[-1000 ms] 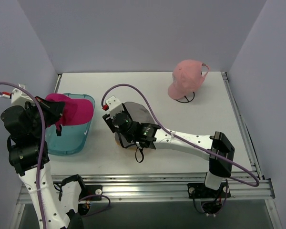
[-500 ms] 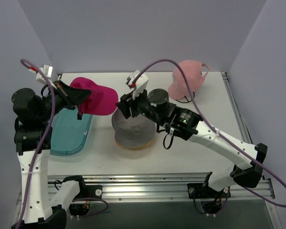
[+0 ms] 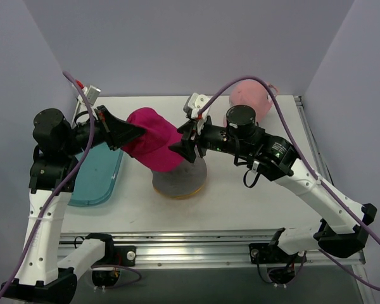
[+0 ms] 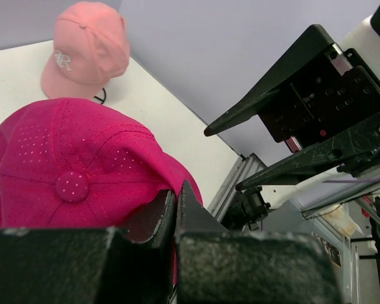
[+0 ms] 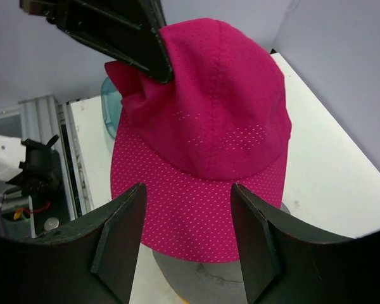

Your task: Stack the hats

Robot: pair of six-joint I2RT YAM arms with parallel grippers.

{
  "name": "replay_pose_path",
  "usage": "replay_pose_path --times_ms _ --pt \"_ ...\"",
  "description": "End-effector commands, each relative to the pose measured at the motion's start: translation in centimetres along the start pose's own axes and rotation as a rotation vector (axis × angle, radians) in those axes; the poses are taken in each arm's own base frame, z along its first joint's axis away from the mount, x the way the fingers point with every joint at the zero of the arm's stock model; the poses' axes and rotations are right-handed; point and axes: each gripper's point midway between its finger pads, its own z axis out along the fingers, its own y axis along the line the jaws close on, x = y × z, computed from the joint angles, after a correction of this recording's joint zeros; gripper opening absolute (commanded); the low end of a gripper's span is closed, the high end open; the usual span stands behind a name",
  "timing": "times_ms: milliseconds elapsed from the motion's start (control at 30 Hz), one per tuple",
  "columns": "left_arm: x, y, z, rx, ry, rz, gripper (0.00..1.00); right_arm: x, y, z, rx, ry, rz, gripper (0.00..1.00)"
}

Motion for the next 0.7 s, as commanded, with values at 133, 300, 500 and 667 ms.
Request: replay_pose_path --times_ms 133,300,500,667 --pt "0.5 -4.7 -0.8 0.216 0.061 0.077 0.02 -1.5 1.8 -2.3 -0.093 -0.028 -0.116 0.51" --pt "2.6 -5.7 -1.2 0.293 0.144 0.053 0.02 -1.7 1.8 -2.7 -0.094 -0.039 -0.152 0.52" --pt "5.3 -5.2 -1.5 0.268 0.231 0.04 0.02 -1.8 0.2 -2.4 -0.034 -0.022 -0.189 0.53" --pt "6.7 -5.1 -1.7 0.272 0.272 0.047 0.02 -1.2 0.3 -1.5 -0.055 -0.001 -0.201 0.52"
